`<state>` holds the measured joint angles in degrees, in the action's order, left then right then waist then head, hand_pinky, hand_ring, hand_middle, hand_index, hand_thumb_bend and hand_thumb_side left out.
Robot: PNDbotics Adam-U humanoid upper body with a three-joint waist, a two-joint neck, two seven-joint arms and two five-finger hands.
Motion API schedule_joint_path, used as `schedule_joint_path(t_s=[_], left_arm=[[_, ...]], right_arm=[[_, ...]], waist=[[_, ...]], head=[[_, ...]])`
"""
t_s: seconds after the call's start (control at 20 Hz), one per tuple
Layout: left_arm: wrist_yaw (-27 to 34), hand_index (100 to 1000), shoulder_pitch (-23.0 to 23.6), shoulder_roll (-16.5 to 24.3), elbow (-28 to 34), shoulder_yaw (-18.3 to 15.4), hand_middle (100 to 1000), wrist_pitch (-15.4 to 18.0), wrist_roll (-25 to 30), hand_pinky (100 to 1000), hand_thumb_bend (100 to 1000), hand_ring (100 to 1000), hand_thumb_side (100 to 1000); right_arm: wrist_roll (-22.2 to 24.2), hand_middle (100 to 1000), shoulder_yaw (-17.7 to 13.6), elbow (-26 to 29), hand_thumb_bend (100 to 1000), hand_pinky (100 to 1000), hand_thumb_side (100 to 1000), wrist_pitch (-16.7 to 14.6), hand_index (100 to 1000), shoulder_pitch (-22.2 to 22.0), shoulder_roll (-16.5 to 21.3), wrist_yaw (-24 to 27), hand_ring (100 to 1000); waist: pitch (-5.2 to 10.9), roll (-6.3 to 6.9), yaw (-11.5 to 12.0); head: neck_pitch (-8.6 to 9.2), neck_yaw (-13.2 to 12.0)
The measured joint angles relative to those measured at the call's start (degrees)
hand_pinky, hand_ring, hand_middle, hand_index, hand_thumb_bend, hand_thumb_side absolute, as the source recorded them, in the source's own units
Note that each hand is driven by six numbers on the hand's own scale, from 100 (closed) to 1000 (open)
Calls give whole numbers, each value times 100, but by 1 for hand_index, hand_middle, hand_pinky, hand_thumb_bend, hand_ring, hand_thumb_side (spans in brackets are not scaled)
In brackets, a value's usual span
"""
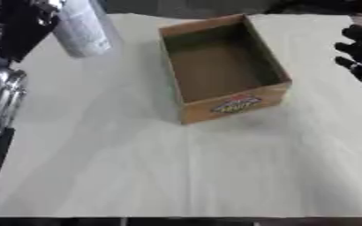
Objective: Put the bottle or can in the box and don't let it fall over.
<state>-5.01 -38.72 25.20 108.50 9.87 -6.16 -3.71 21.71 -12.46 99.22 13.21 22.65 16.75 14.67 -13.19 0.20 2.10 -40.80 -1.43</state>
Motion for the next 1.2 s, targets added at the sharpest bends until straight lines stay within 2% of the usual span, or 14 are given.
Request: schedule_joint_path(t_s=[0.1,0.45,0.65,0.85,1.1,1.2], left_arm=[[-121,110,-176,-87,-217,49,100,-2,4,947,100,386,672],[-539,112,-749,-531,-1290,242,106,70,-161,954,100,393,672],[-828,114,-1192,-824,-2253,297,110,213,-603,948,100,397,672],[-1074,115,-1482,-1049,-3171,298,111,517,-1078,943,100,398,672],[-1372,119,-1678,-1186,-3931,259,118,871,-1481,940,100,403,672],[-1473,137,-1756,-1230,-4130,245,147,972,-1587,943,100,432,672]], right_arm=[[8,1000,16,7,300,1000,337,11,931,4,-25,4,1000],[57,1000,79,47,298,1000,339,56,931,59,-110,17,1000],[120,1000,158,67,297,1000,340,87,931,161,-218,25,1000],[230,1000,275,103,296,1000,340,128,931,306,-355,33,1000],[352,1000,417,150,296,1000,340,194,931,497,-505,73,1000],[392,1000,457,174,296,1000,340,215,931,553,-545,74,1000]], waist=[[0,-3,-19],[-4,-47,-133],[-36,-72,-360],[-106,-69,-618],[-233,-55,-924],[-271,-31,-996]], head=[[23,-23],[111,-152],[118,-318],[169,-552],[232,-851],[258,-937]])
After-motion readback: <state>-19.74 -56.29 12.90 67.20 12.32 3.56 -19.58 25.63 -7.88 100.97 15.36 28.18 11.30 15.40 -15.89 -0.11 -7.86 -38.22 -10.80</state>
